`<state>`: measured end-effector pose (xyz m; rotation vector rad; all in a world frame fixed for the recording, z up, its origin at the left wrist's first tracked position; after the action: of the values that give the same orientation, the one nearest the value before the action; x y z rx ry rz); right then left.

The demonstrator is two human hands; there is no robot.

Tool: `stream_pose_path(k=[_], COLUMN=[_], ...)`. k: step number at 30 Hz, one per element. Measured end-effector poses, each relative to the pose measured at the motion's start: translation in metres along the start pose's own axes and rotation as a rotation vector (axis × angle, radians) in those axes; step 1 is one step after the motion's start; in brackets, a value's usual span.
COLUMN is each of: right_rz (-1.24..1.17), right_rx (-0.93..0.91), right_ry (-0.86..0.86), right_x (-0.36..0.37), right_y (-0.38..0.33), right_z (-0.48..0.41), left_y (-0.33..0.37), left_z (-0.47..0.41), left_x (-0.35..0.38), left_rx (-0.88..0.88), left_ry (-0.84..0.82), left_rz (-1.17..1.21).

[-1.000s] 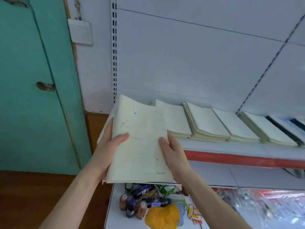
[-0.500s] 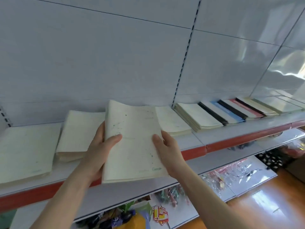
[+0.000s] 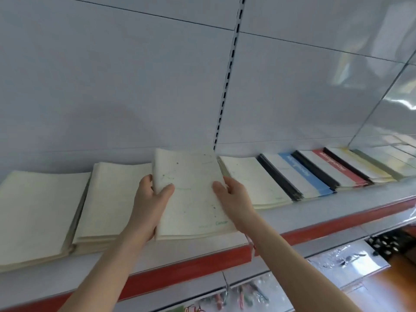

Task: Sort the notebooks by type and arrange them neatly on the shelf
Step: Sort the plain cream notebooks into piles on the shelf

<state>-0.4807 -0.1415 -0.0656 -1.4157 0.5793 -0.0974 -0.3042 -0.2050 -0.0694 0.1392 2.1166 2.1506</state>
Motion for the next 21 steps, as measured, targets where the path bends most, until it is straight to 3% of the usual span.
stream_pose_path(k=[12,21], right_rz=[-0.087,-0.051], right_rx=[-0.033,0.004], right_ry=[0.021,0.112], right_x=[-0.034,-0.067], right_y=[0.007,0.02], right_z=[-0.053,-0.058], left_y=[0.011,0.004], left_z=[-0.042,-0.053], left_x=[0.042,0.081], left_rx=[0.007,0.04], left_ry=[0.038,-0.034], left_rz=[-0.066,-0.022])
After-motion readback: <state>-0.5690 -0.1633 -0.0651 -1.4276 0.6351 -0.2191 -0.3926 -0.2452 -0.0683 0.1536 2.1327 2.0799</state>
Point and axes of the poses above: each hand's wrist, its own z-axis away from the middle knuckle, its own x-axis out of the palm, y = z × x, the point moved 7 cm from there along -z, towards the middle knuckle, and after that the axes turned 1 degree about z, right-handed, at the moved point
